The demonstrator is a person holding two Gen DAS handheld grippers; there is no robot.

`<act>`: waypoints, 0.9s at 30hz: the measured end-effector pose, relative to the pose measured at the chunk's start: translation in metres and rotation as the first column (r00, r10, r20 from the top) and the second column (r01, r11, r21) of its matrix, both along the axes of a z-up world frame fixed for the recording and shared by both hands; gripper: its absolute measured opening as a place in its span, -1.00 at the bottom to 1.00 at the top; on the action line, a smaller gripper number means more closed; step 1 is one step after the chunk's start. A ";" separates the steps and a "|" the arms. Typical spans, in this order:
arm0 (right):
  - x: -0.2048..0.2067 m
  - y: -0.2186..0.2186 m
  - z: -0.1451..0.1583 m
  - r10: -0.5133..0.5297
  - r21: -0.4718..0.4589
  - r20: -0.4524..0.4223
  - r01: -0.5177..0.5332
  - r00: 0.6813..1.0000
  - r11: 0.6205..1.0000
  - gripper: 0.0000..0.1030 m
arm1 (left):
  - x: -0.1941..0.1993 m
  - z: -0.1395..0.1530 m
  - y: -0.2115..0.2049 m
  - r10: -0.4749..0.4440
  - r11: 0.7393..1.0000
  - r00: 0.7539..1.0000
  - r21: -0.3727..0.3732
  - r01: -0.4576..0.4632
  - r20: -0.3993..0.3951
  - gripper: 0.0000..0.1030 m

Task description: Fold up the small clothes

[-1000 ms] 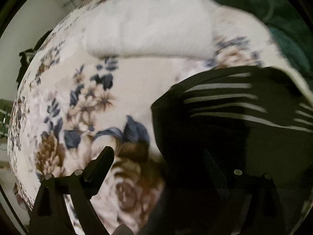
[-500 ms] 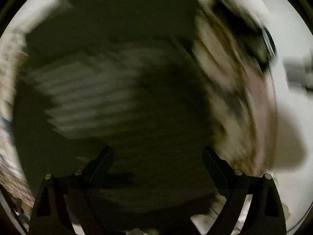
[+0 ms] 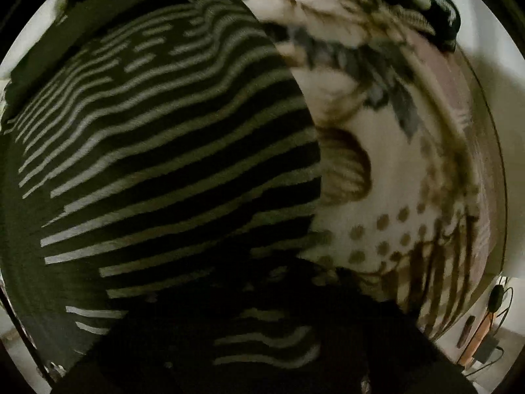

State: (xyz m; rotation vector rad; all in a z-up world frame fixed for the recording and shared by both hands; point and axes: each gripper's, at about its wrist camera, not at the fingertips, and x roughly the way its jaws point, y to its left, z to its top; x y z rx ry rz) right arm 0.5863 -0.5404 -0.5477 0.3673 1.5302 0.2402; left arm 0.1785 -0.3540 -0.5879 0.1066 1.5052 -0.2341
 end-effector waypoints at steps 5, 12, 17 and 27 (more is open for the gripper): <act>0.035 0.004 -0.036 -0.100 0.053 -0.056 0.103 0.993 0.993 -0.06 | -0.003 0.019 0.017 0.040 0.997 0.999 -0.068 -0.039 0.014 -0.86; 0.033 0.028 -0.012 -0.111 0.009 -0.016 0.111 0.994 0.994 -0.83 | -0.001 0.069 0.050 0.068 0.985 0.996 -0.165 -0.058 0.058 -0.86; 0.032 0.070 0.058 -0.041 -0.053 0.031 0.042 0.999 0.998 -0.84 | -0.004 0.105 0.120 0.180 0.957 0.979 -0.247 -0.152 0.095 -0.86; 0.050 0.293 0.158 0.187 -0.160 0.104 -0.169 0.977 0.973 -0.85 | -0.037 0.128 0.303 0.482 0.821 0.875 -0.366 -0.437 0.037 -0.86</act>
